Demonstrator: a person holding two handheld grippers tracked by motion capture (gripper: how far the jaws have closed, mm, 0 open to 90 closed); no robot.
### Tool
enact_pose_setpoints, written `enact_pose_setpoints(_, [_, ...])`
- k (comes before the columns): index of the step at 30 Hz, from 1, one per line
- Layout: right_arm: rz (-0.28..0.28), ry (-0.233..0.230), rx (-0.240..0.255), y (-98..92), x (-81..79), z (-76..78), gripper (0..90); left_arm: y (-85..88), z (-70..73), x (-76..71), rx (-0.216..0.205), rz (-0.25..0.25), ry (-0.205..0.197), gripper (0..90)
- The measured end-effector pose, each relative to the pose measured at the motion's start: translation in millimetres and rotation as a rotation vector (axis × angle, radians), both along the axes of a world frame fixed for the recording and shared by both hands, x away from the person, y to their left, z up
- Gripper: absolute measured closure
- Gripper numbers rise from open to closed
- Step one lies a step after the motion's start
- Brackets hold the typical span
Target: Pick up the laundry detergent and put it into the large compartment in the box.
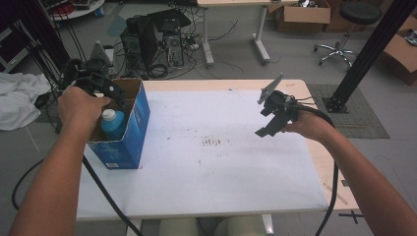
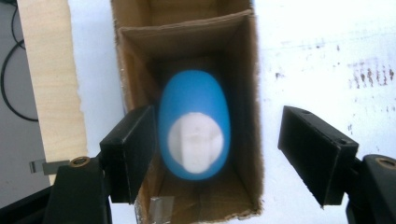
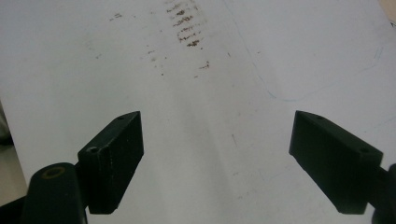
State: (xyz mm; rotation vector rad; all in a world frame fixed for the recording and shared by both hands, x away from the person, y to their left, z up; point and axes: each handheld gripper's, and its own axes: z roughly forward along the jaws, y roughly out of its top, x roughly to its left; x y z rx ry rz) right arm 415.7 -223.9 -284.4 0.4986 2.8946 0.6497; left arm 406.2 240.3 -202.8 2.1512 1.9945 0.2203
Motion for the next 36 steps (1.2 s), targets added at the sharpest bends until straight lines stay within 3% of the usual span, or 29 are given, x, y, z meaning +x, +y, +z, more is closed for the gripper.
enact_pose_setpoints(13, [-0.002, -0.005, -0.003, -1.0, -3.9, 2.9, 17.5, -42.3, 18.0, 0.0, -0.013, -0.132, -0.040, 25.6])
enact_pose_setpoints(20, [-0.007, -0.004, -0.006, -2.8, -5.4, 3.3, 17.5, -66.9, 23.3, -1.5, -0.030, -0.237, -0.062, 24.2])
enact_pose_setpoints(24, [-0.006, -0.003, -0.005, -2.7, -5.9, 3.5, 17.5, -79.9, 23.2, -1.7, -0.025, -0.289, -0.069, 21.9])
enact_pose_setpoints(31, [-0.007, 0.000, -0.006, -1.5, -6.5, 2.8, 17.5, -94.7, 21.5, -1.2, -0.017, -0.336, -0.073, 19.8])
enact_pose_setpoints(36, [-0.004, 0.000, -0.008, -0.4, -6.6, 2.3, 17.5, -108.6, 18.1, -0.4, -0.017, -0.394, -0.097, 19.6])
